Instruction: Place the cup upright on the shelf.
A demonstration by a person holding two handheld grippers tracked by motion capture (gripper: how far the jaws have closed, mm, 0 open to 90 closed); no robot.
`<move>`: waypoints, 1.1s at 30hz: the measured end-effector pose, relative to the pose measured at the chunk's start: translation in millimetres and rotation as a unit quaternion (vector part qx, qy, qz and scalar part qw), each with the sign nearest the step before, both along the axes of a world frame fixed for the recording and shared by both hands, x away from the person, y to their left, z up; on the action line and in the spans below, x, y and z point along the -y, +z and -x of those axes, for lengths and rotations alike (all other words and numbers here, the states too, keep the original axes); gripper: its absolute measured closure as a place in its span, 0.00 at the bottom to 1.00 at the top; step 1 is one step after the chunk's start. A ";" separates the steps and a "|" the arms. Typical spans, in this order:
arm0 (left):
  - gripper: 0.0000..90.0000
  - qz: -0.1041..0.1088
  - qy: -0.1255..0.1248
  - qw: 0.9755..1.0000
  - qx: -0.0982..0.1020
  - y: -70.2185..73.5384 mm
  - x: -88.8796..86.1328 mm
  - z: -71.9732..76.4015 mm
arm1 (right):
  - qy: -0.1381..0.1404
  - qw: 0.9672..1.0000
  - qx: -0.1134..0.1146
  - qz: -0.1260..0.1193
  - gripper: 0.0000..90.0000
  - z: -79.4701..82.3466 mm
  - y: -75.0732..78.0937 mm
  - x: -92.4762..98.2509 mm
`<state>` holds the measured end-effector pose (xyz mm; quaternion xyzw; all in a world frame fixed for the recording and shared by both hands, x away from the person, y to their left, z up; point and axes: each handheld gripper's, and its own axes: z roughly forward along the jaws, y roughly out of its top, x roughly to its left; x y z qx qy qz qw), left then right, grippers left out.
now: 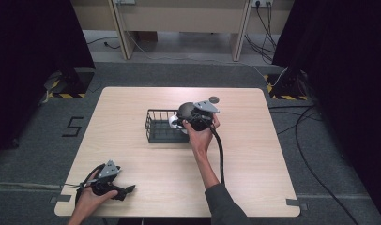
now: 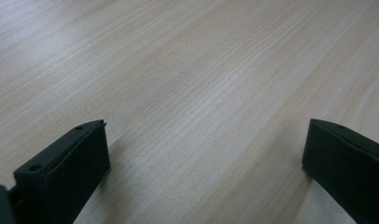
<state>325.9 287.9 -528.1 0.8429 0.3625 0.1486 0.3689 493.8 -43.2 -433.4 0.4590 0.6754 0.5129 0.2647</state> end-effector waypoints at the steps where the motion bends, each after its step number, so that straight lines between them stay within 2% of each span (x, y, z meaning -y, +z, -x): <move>1: 0.00 0.000 0.000 1.000 0.000 0.0 0.0 0.0 | 0.000 1.000 0.000 0.001 0.06 0.1 0.1 0.1; 8: 0.00 0.000 0.000 1.000 0.000 0.0 0.0 0.1 | 0.000 1.000 0.001 -0.001 0.06 0.2 0.5 -0.2; 11: 0.00 -0.001 -0.001 1.000 0.000 0.1 -0.1 0.1 | 0.001 1.000 0.003 -0.009 0.05 0.4 2.0 0.4; 16: 0.00 0.000 -0.001 1.000 0.000 0.1 -0.1 0.1 | 0.002 1.000 0.022 -0.004 0.08 1.8 14.3 1.9; 19: 0.00 0.000 0.000 1.000 0.000 0.1 -0.1 0.2 | 0.011 0.999 0.030 -0.009 0.19 3.0 20.8 4.9; 21: 0.00 0.000 0.000 1.000 0.000 0.0 0.0 0.2 | 0.012 0.999 0.033 -0.010 0.13 3.9 23.9 6.1; 23: 0.00 0.000 0.000 1.000 0.000 0.1 -0.1 0.2 | 0.014 0.999 0.033 -0.010 0.18 4.7 25.2 6.9; 24: 0.00 0.000 0.000 1.000 0.000 0.0 0.0 0.2 | 0.015 0.999 0.034 -0.010 0.16 4.9 25.6 7.2; 33: 0.00 -0.001 -0.001 1.000 0.000 0.1 -0.1 0.2 | 0.018 0.999 0.033 -0.013 0.17 8.4 28.0 12.7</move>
